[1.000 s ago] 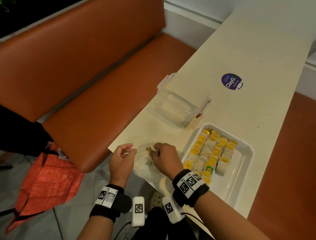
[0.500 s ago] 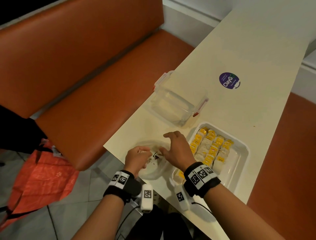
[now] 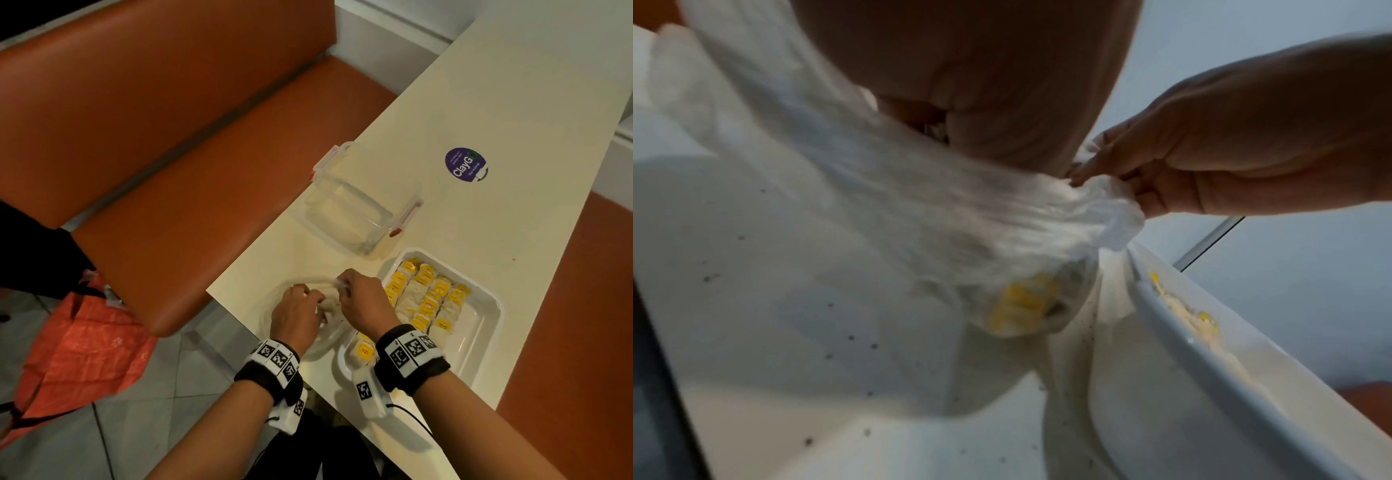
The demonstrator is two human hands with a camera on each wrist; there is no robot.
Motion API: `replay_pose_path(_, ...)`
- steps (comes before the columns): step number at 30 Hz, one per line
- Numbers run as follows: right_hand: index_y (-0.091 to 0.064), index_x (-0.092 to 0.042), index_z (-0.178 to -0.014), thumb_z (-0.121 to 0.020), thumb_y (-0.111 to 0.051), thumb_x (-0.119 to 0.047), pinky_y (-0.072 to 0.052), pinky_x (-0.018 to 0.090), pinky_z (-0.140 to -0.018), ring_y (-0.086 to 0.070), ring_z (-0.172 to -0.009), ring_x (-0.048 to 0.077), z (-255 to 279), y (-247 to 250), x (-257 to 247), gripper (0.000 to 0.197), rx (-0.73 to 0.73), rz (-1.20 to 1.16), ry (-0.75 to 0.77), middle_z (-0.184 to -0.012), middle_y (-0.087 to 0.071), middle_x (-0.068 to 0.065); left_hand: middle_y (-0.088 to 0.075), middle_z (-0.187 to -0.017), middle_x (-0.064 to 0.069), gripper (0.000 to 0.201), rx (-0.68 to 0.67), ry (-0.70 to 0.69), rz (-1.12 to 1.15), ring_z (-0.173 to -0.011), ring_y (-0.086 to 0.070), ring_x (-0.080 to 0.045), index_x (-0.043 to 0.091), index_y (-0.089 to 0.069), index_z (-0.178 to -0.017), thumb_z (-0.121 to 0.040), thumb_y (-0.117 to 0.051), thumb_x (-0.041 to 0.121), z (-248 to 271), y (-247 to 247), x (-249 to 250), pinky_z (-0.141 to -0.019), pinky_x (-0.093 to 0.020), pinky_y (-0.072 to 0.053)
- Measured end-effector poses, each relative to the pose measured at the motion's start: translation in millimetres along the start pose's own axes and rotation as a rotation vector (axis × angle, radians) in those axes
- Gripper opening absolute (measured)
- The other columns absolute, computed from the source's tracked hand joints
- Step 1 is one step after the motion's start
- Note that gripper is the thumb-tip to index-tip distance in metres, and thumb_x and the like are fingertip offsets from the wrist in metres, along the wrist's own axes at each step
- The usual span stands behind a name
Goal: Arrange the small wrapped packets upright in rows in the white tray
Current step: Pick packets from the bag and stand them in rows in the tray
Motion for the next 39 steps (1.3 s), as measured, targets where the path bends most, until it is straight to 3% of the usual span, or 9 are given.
replay_pose_path(5,-0.068,-0.011,-0.107,-0.100,-0.050,-0.013,-0.039,0.032,-0.065,-0.062,-0.082,0.027,2,10,9,0.019,0.016,-0.005,-0.017,-0.092,-0.072,0.009,-0.072,-0.119,0.003,0.020,-0.007,0.061,0.062,-0.112,-0.065,-0.024,0.028,-0.072,-0.117,-0.102,-0.058,0.030,-2,13,-2,-0.082,-0.036,-0.049)
replay_pose_path(10,-0.070,-0.014,-0.105,-0.098,-0.054,-0.014,-0.040,0.030,-0.066,-0.066,-0.086,0.028,4,9,13,0.018,0.012,-0.028,-0.014,-0.091,-0.073,0.006,-0.076,-0.103,0.007,0.012,0.009,0.195,0.454,-0.096,-0.068,-0.020,0.022,-0.077,-0.105,-0.097,-0.069,0.027,7,31,-10,-0.078,-0.031,-0.049)
replay_pose_path(14,-0.065,-0.021,-0.127,-0.091,-0.067,-0.015,-0.049,0.033,-0.087,-0.064,-0.109,0.026,10,9,9,0.036,-0.017,0.001,0.046,-0.119,-0.069,0.004,-0.062,-0.062,0.020,0.026,-0.043,0.259,0.639,-0.061,-0.053,-0.002,0.022,-0.065,-0.069,-0.090,-0.076,0.032,20,40,-15,-0.059,-0.021,-0.036)
replay_pose_path(19,-0.058,-0.035,-0.139,-0.081,-0.077,-0.013,-0.043,0.029,-0.105,-0.050,-0.128,0.017,26,20,-13,0.065,0.009,-0.025,0.304,-0.138,-0.054,-0.004,-0.055,-0.067,0.008,0.013,-0.196,0.454,1.092,-0.066,-0.039,-0.013,0.020,-0.080,-0.083,-0.094,-0.076,0.026,32,39,-19,-0.057,-0.027,-0.030)
replay_pose_path(25,-0.060,-0.035,-0.138,-0.085,-0.084,-0.031,-0.052,0.024,-0.092,-0.060,-0.114,0.010,34,21,-33,0.059,-0.243,-0.229,0.321,-0.133,-0.061,-0.008,-0.055,-0.080,-0.013,0.013,-0.320,0.462,1.324,-0.062,-0.044,-0.015,0.006,-0.071,-0.078,-0.089,-0.067,0.011,37,47,-12,-0.053,-0.029,-0.029)
replay_pose_path(31,-0.064,-0.035,-0.132,-0.085,-0.084,-0.035,-0.050,0.011,-0.077,-0.067,-0.098,0.006,30,19,-31,0.051,-0.276,-0.396,0.170,-0.118,-0.065,-0.009,-0.062,-0.078,-0.004,0.026,-0.410,0.476,1.540,-0.065,-0.056,-0.015,0.017,-0.074,-0.078,-0.085,-0.050,0.008,41,48,11,-0.052,-0.029,-0.027)
replay_pose_path(33,-0.068,-0.034,-0.127,-0.085,-0.084,-0.036,-0.054,0.015,-0.076,-0.069,-0.092,0.007,29,17,-31,0.045,-0.252,-0.467,0.137,-0.113,-0.067,-0.009,-0.066,-0.079,-0.004,0.037,-0.384,0.492,1.555,-0.066,-0.061,-0.016,0.019,-0.080,-0.081,-0.085,-0.045,0.008,40,46,12,-0.053,-0.029,-0.028)
replay_pose_path(36,-0.073,-0.030,-0.116,-0.088,-0.081,-0.029,-0.060,0.028,-0.075,-0.069,-0.077,0.009,25,14,-28,0.029,-0.190,-0.573,0.050,-0.100,-0.073,-0.006,-0.068,-0.090,-0.009,0.045,-0.373,0.511,1.597,-0.071,-0.063,-0.020,0.008,-0.076,-0.115,-0.082,-0.045,0.009,40,45,15,-0.056,-0.031,-0.029)
replay_pose_path(39,-0.074,-0.023,-0.107,-0.087,-0.078,-0.014,-0.064,0.040,-0.082,-0.074,-0.076,0.017,21,10,-28,0.022,-0.167,-0.684,-0.051,-0.088,-0.078,0.000,-0.063,-0.075,-0.008,0.038,-0.343,0.556,1.709,-0.062,-0.058,-0.021,0.008,-0.069,-0.107,-0.081,-0.041,0.007,41,44,16,-0.053,-0.029,-0.029)
Point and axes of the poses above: each hand's wrist, its own z-axis away from the middle knuckle, its own y-axis out of the back of the hand, x = y × z, the point moved 4 cm from there along -z, towards the middle knuckle
